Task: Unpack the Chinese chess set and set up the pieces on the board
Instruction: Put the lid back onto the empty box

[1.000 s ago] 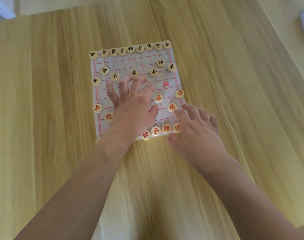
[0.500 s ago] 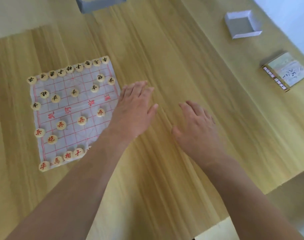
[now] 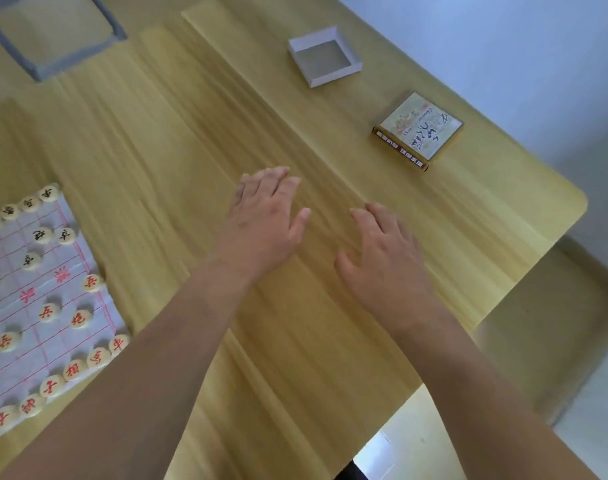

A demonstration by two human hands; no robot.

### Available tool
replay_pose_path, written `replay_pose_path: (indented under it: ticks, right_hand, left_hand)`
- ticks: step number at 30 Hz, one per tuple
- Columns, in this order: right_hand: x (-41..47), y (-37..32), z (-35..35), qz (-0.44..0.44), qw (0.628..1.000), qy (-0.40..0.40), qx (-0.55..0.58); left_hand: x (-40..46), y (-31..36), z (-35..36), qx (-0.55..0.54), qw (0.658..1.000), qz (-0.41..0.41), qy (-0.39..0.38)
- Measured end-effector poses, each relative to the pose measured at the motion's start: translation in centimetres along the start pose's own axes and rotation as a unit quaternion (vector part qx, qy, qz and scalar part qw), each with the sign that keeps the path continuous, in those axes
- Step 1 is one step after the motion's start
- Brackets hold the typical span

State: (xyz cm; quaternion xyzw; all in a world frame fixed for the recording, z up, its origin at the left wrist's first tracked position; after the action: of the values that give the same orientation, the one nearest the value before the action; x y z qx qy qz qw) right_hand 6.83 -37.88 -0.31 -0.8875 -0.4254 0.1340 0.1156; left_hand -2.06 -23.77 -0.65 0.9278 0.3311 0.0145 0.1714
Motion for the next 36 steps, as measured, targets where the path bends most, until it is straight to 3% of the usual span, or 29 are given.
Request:
replay_pose_path:
  ticks: [13,24,30,36]
  right_hand:
    - [7.2,9.8,-1.3,0.073,0.99,0.111,0.055]
    - [11.8,13.7,-0.1,0.074,0.966,0.226,0.099]
    - [12.3,13.7,0.6,0.069,0.967,0.233,0.071]
    - [12.4,13.9,1.3,0.067,0.978,0.196,0.03]
  left_hand:
    - [12.0,7.3,3.9,0.037,0.996,0.074,-0.017]
    - [22.2,4.8,5.0,0.031,0.998,-0.003,0.049]
    - [25.6,3.4,5.3,0.038,0.997,-0.056,0.034]
    - [25.8,3.8,5.5,0.047,0.997,-0.037,0.057]
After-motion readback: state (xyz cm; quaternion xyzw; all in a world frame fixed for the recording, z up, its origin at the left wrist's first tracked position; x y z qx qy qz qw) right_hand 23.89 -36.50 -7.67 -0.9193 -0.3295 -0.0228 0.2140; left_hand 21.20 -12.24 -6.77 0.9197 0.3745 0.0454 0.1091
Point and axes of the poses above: each hand's wrist, its own x-axis towards the middle knuckle, its own z-axis out of the palm, y = z × x, the point moved 5 cm from there along x, towards the middle knuckle, and after that the axes turned 1 degree about -z, right-handed, at the moved point
